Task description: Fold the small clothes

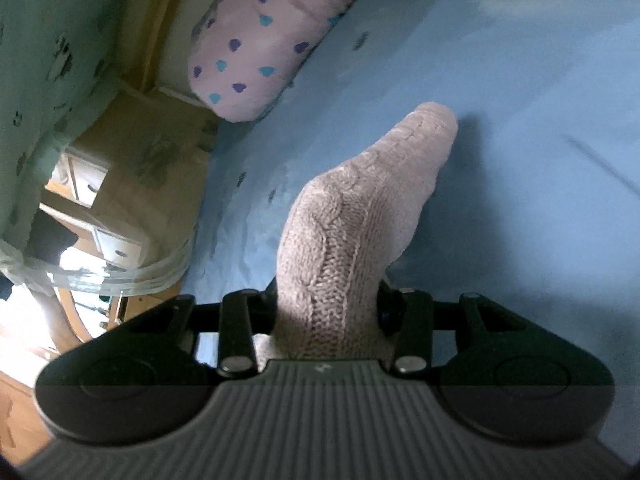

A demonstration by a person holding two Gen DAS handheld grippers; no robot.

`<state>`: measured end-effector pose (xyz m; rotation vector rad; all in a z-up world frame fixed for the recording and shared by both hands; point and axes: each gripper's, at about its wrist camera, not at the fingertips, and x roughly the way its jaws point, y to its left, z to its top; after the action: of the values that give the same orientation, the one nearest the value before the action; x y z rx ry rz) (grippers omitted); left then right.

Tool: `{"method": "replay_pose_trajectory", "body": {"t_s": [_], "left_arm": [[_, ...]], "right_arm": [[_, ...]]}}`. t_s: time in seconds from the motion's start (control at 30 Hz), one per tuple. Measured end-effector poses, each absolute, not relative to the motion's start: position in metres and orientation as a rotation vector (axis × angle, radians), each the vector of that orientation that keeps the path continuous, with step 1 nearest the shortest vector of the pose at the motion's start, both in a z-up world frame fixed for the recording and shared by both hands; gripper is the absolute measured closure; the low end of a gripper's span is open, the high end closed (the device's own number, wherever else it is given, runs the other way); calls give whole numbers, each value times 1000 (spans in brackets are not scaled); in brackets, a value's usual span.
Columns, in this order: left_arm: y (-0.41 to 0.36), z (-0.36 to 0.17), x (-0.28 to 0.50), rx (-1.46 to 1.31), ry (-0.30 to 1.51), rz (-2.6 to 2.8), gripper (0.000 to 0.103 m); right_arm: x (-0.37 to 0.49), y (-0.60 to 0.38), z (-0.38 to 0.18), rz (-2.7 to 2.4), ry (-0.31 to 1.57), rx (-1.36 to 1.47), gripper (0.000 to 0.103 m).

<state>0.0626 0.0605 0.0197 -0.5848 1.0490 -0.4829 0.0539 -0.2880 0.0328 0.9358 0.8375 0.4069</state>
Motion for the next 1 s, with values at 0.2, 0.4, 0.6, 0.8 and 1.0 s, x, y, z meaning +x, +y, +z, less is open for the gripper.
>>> {"method": "replay_pose_trajectory", "body": {"t_s": [0.2,0.4,0.6,0.8,1.0], "left_arm": [[34,19,44,-458,1021,-444,36],[18,39,39,-356,974,-413,36],[5,67,41,-267,867,-387,36],[-14,64,33,-126,847,-354,37],[-9,39,38,-108,873,-314,36]], "right_arm": [[25,-315,5,249,915,800,51],[20,-308,8,226,887,674,43],[18,-318,45,200,746,549,43],[62,-308,42,218,731,468,73],[103,-280,0,151,780,283,79]]}}
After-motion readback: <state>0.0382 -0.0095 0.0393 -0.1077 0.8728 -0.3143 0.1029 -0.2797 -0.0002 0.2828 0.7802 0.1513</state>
